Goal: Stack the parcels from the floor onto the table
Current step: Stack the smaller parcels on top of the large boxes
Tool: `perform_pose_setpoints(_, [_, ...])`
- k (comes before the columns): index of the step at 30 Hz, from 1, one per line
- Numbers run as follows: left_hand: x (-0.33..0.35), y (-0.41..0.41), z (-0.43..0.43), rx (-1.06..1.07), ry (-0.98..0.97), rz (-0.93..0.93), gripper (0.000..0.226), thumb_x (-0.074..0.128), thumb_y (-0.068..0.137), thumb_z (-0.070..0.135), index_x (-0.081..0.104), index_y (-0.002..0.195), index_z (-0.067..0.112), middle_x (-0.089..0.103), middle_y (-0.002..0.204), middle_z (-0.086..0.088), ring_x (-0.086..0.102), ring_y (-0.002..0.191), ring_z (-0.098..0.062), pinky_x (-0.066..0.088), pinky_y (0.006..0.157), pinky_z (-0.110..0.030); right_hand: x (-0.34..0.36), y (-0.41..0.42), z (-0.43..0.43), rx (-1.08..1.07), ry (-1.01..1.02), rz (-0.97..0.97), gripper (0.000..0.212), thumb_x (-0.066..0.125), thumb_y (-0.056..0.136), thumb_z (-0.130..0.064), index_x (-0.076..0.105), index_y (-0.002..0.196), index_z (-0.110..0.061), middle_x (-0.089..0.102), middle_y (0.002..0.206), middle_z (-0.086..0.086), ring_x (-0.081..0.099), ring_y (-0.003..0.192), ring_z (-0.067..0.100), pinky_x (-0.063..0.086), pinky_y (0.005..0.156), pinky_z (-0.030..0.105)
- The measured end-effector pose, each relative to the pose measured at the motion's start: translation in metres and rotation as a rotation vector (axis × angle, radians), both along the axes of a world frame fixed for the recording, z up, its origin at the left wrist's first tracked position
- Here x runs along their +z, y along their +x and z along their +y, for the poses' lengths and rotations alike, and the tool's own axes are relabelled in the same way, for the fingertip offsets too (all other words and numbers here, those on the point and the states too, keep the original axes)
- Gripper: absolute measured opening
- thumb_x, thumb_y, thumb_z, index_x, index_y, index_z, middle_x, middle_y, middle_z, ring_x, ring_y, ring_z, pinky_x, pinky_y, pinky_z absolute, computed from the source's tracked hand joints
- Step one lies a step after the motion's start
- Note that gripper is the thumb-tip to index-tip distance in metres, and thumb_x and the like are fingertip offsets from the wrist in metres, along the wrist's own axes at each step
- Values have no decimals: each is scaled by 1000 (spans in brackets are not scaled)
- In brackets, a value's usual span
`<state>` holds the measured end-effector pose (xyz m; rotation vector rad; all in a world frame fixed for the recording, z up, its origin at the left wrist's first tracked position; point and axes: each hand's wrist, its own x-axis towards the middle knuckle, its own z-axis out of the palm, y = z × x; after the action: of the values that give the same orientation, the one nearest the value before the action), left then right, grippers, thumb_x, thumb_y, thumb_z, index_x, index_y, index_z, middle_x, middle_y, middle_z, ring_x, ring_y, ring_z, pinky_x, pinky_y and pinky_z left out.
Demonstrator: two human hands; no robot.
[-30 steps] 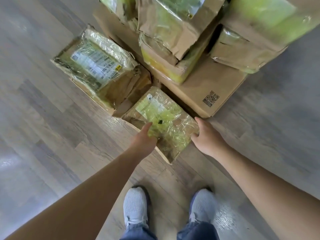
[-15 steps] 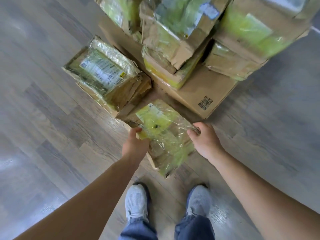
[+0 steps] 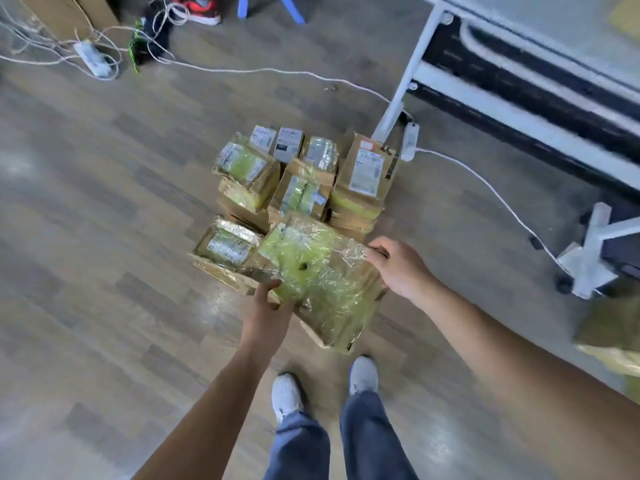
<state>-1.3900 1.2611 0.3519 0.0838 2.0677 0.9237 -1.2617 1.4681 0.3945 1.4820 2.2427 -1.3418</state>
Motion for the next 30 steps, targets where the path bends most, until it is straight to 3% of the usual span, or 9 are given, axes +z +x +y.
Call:
perform_pose_setpoints(2, [44,-2,2,-13,100,30,33,59,84,19,56,111,37,55,53,11,50,49,-9,45,53,-29,57,6,8,-24,69,24,21,50,99,-31,61,114,-21,55,68,-7,53,56,10,52,61,30])
perform_pose_setpoints(5, [104,-10,12,-22,186,131,27,62,85,18,56,110,23,63,71,3,55,56,-13,45,56,-30,134,17,20,-65,168,95,14,51,98,-28,62,102,-20,56,64,-8,49,45,2,37,43,16])
perform_pose_setpoints(9, [173,-24,34,-91,235,360,35,69,83,29,57,113,14,66,93,-2,64,82,-20,44,65,-30,222,40,32,-140,289,185,14,48,100,-23,62,99,-23,62,77,-10,48,49,10,34,42,20])
perform_pose_setpoints(13, [241,-20,73,-247,302,324,52,68,85,34,54,128,9,65,116,-8,62,101,-26,50,86,-36,289,73,46,-181,400,262,20,46,100,-17,62,92,-26,58,71,-7,47,47,7,33,41,21])
perform_pose_setpoints(16, [285,5,99,-388,397,270,41,65,88,38,61,116,9,69,101,-9,62,86,-21,49,77,-36,328,99,57,-219,493,350,18,49,98,-11,64,93,-20,55,87,-8,51,67,-5,35,56,4])
perform_pose_setpoints(20, [323,41,125,-455,467,283,33,66,85,45,59,100,17,59,74,7,57,68,-11,42,57,-28,364,141,71,-215,565,418,17,50,98,-4,66,98,-9,46,107,0,48,97,8,28,83,-2])
perform_pose_setpoints(24, [351,83,165,-433,582,319,44,77,74,43,49,102,24,53,74,10,53,64,-9,40,56,-24,394,193,86,-224,611,484,21,50,98,-4,64,93,-19,46,109,-3,47,99,-2,26,86,-2])
perform_pose_setpoints(28, [379,130,210,-537,677,311,93,77,69,44,17,140,50,52,76,13,55,63,-3,49,63,-27,423,250,110,-244,641,544,28,50,98,-7,64,88,-29,48,110,-5,47,96,-17,28,81,-3])
perform_pose_setpoints(30, [395,156,232,-605,669,360,88,75,68,44,20,137,52,55,78,19,58,64,-2,50,61,-24,438,280,125,-229,659,569,31,50,98,-7,63,86,-34,49,110,-7,50,90,-17,33,77,0])
